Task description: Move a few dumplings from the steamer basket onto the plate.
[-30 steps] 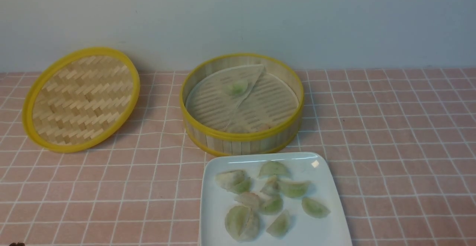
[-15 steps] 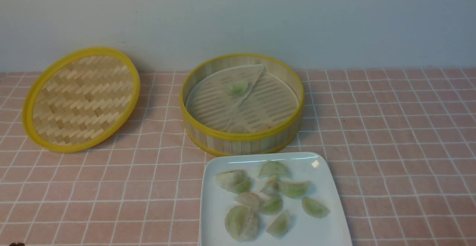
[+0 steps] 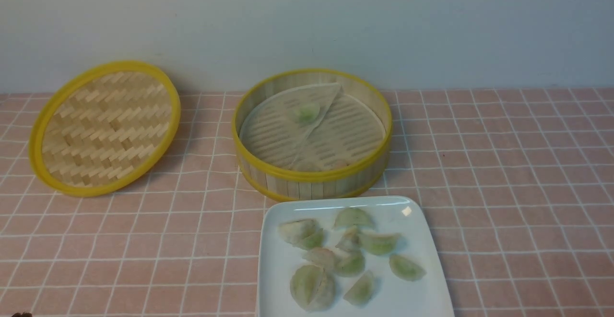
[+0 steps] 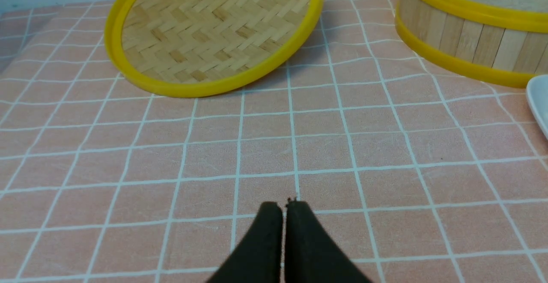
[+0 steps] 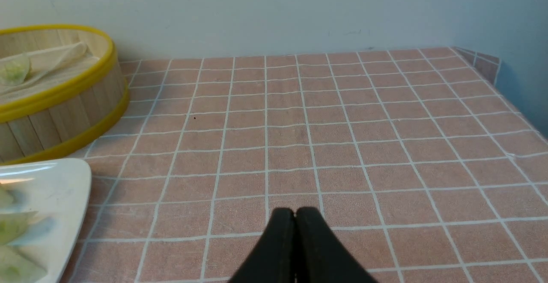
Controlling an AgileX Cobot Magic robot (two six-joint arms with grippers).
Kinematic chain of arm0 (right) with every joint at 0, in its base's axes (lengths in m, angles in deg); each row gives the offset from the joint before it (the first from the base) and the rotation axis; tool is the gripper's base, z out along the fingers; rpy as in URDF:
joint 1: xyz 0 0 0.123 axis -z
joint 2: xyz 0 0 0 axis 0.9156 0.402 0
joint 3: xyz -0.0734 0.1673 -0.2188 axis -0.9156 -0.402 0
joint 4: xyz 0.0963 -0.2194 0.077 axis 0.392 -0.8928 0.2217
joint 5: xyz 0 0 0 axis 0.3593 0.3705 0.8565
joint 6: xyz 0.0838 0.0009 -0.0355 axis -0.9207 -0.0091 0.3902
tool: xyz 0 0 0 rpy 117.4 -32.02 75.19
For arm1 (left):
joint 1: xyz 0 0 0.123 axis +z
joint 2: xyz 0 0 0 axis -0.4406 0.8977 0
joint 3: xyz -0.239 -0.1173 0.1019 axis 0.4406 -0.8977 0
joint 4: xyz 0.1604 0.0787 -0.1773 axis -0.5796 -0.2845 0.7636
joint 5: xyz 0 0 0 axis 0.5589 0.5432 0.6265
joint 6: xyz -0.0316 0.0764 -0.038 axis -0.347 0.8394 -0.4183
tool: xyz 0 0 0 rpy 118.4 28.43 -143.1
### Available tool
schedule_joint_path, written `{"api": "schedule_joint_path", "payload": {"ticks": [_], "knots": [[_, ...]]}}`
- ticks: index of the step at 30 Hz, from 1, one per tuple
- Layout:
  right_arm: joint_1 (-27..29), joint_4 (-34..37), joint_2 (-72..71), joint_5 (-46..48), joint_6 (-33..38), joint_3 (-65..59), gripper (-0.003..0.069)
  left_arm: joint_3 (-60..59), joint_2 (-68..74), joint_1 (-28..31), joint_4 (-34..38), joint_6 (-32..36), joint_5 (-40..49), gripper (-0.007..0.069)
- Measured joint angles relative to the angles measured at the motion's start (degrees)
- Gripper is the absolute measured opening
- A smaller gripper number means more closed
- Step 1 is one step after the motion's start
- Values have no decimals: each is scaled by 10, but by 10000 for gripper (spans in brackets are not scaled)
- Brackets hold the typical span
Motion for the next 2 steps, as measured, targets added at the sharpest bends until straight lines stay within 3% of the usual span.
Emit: {"api": "schedule_joint_path", "payload": {"ticks": [2], "knots": [[0, 0, 0, 0, 0, 0, -15, 0, 0, 0, 0, 0, 0, -6]]}}
